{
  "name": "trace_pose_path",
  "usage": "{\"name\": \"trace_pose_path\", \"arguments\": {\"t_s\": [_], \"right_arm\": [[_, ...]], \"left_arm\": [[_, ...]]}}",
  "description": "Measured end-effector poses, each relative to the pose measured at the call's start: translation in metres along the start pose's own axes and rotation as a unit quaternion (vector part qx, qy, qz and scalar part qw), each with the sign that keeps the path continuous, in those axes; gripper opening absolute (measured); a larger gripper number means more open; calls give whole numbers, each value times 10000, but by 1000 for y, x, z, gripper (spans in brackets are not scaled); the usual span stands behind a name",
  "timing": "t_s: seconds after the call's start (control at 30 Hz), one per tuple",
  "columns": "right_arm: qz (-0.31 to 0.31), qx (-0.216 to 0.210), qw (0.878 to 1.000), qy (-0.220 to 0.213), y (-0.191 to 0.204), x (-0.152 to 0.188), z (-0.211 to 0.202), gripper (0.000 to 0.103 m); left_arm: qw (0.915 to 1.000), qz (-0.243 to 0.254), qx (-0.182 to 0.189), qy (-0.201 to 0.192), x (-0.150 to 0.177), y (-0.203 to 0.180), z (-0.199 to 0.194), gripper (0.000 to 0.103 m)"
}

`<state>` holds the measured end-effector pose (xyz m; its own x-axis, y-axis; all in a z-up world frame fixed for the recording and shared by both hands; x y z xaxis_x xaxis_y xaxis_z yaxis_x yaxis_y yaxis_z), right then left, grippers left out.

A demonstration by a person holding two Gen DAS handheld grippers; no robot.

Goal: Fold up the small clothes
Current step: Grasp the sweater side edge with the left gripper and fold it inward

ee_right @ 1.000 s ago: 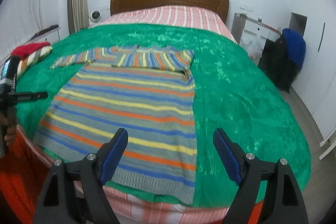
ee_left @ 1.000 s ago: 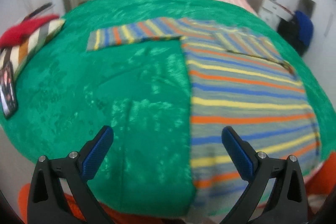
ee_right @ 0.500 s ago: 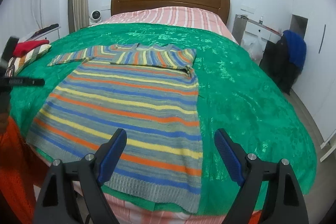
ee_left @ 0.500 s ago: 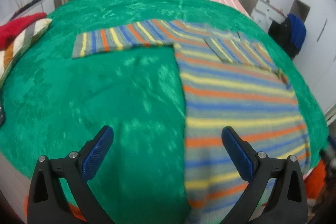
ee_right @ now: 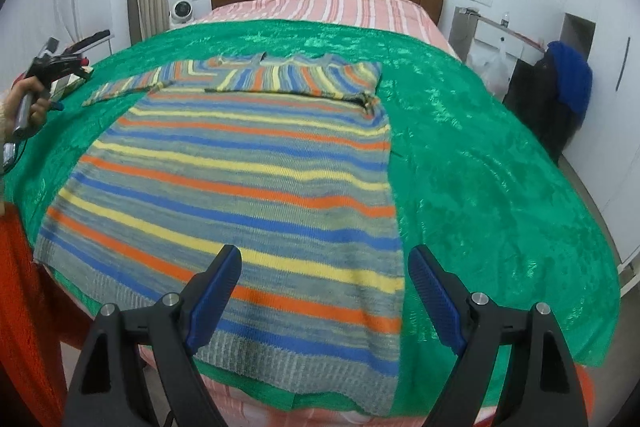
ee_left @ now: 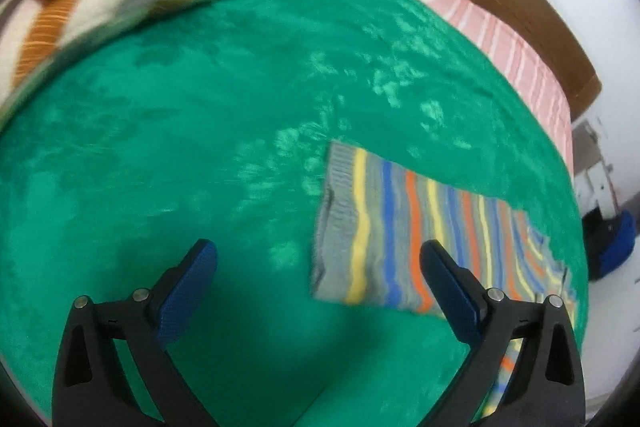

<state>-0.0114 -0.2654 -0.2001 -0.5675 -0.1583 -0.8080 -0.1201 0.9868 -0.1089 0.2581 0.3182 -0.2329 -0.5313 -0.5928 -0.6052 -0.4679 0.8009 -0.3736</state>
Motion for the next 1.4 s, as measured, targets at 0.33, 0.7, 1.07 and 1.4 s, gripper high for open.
{"name": "trace_pose_path", "arguments": {"t_s": [0.33,0.7,1.07,1.4], "right_arm": [[132,-66,9998,103,-2,6,7,85],[440,-274,9987,15,-5,4,7,85],[815,-93,9966,-34,-34,10,-2,85],[1005,-228,9944,222,-33,19,12,85]], "left_arm": [[9864,1405,-852,-32,5,-46,31,3],[9141,3727,1086,-1172,43,-298,-110,3],[9062,3794,1852,234,183,-343,-65,93],[9486,3121,-110,508,162,-198,12,102]]}}
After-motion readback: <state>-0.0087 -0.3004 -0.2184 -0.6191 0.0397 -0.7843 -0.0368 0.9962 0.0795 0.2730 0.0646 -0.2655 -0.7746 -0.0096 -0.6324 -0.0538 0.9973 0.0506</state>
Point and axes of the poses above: each gripper's, at about its wrist camera, not at the fingertips, and z roughly the way its jaws point, y to its left, x to its underside, the point moved 8 cm from there along z, roughly the way its jaws point, and after that the axes turned 11 degrees about -y, right-handed, at the moved point
